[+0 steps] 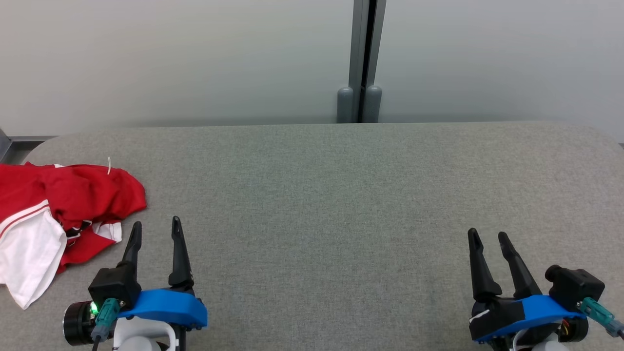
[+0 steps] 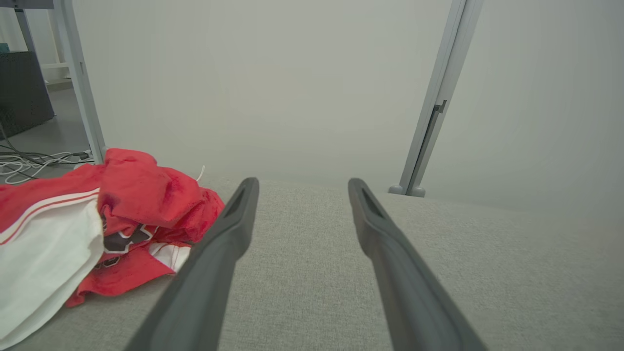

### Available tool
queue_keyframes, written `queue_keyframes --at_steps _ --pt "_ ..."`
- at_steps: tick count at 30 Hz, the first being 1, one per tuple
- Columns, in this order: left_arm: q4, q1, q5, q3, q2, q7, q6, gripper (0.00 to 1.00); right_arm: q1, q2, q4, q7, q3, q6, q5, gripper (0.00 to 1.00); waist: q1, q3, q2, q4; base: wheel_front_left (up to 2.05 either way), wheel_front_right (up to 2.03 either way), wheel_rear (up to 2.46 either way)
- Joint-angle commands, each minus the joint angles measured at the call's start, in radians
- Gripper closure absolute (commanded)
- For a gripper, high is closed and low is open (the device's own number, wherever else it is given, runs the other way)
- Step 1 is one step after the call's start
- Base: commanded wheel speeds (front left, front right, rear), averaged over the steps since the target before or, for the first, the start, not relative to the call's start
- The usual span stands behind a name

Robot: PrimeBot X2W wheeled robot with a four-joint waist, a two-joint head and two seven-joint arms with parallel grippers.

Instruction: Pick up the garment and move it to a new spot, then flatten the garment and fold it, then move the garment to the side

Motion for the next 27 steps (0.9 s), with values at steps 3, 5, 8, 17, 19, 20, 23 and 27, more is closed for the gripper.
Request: queue_keyframes --at_steps 3,5,8,17,19,20,23,27 --pt "0.005 -0.025 0.034 0.0 0.005 -0.013 0.01 0.0 -0.013 -0.009 0.0 -0.015 0.004 0.002 -0.034 0.0 0.0 0.003 0.0 0.001 0.0 0.0 0.0" --pt "0.008 -0.024 0.05 -0.001 0.006 -0.016 0.012 0.0 -0.015 -0.01 0.001 -0.017 0.005 0.002 -0.048 0.0 0.0 0.004 0.0 0.001 0.0 0.0 0.0" --pt "0.011 -0.024 0.074 -0.004 0.006 -0.021 0.016 0.0 -0.016 -0.01 0.005 -0.024 0.006 0.003 -0.071 0.0 0.0 0.007 0.0 0.002 0.0 0.0 0.0" --pt "0.015 -0.029 0.136 -0.01 0.005 -0.039 0.027 0.0 -0.02 -0.01 0.011 -0.04 0.009 0.003 -0.136 0.0 0.0 0.011 0.0 0.004 0.0 0.0 0.0" --pt "0.017 -0.029 0.148 -0.012 0.005 -0.041 0.028 0.0 -0.02 -0.01 0.013 -0.043 0.011 0.003 -0.15 0.0 0.0 0.011 0.0 0.004 0.0 0.0 0.0" --pt "0.018 -0.029 0.154 -0.012 0.004 -0.043 0.03 0.0 -0.021 -0.01 0.014 -0.044 0.011 0.003 -0.156 0.0 0.0 0.012 0.0 0.005 0.0 0.0 0.0" --pt "0.021 -0.031 0.168 -0.013 0.004 -0.047 0.033 0.0 -0.022 -0.01 0.016 -0.048 0.012 0.003 -0.169 0.0 0.0 0.013 0.0 0.005 0.0 0.0 0.0" --pt "0.024 -0.031 0.163 -0.009 0.003 -0.047 0.035 0.0 -0.022 -0.01 0.019 -0.048 0.012 0.003 -0.168 0.0 0.0 0.013 0.0 0.005 0.0 0.0 0.0"
